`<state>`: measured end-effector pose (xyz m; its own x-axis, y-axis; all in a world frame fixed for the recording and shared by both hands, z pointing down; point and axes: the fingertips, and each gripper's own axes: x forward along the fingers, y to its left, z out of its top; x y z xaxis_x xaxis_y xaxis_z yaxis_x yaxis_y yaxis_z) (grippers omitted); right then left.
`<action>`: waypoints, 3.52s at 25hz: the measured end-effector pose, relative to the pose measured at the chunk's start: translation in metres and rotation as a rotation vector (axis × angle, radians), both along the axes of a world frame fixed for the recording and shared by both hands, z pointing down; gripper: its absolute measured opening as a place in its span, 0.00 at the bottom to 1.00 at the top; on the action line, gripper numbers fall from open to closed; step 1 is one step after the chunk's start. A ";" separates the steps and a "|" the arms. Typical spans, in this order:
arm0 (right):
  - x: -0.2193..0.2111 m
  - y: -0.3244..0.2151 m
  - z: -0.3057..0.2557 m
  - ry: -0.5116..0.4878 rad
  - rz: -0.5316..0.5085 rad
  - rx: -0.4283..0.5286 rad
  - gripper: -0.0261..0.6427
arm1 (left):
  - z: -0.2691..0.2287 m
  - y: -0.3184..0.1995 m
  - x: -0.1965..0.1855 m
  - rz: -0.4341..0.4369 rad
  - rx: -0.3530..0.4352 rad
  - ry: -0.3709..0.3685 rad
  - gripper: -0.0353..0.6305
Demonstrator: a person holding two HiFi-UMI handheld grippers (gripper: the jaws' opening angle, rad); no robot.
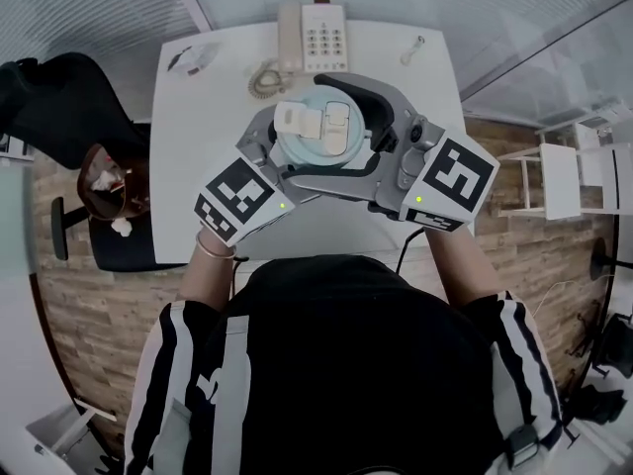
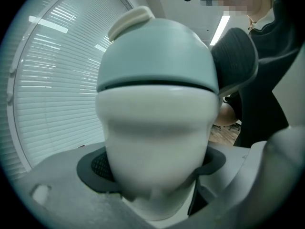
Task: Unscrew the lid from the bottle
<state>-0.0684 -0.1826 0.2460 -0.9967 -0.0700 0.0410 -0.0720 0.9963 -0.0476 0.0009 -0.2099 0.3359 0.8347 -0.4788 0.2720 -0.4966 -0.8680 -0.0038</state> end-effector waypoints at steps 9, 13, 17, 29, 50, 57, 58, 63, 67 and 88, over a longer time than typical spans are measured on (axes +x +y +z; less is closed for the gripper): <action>0.006 0.026 -0.031 -0.052 -0.281 -0.013 0.73 | -0.032 0.029 0.013 0.177 -0.034 0.081 0.73; 0.010 0.032 -0.035 -0.077 -0.423 -0.017 0.73 | -0.035 0.034 0.016 0.223 -0.039 0.078 0.73; 0.015 0.042 -0.038 -0.088 -0.570 -0.006 0.73 | -0.036 0.042 0.020 0.284 -0.042 0.070 0.73; 0.017 0.070 -0.044 -0.072 -0.863 0.002 0.73 | -0.040 0.064 0.020 0.393 -0.050 0.087 0.73; -0.018 0.005 -0.039 -0.114 0.302 0.045 0.73 | -0.026 -0.006 -0.059 -0.207 0.035 0.093 0.73; -0.036 0.005 -0.027 -0.069 0.399 0.128 0.73 | -0.027 -0.004 -0.072 -0.289 0.039 0.104 0.73; -0.038 0.005 -0.027 -0.066 0.391 0.122 0.73 | -0.027 -0.004 -0.072 -0.292 0.044 0.092 0.73; -0.040 0.002 -0.026 -0.049 0.381 0.131 0.69 | -0.026 -0.007 -0.065 -0.295 0.068 0.047 0.73; -0.020 0.008 -0.030 -0.059 0.283 0.123 0.69 | -0.032 -0.002 -0.045 -0.248 0.082 0.048 0.73; 0.062 0.064 -0.059 -0.072 -0.702 0.048 0.69 | -0.062 0.062 0.053 0.344 0.038 0.077 0.73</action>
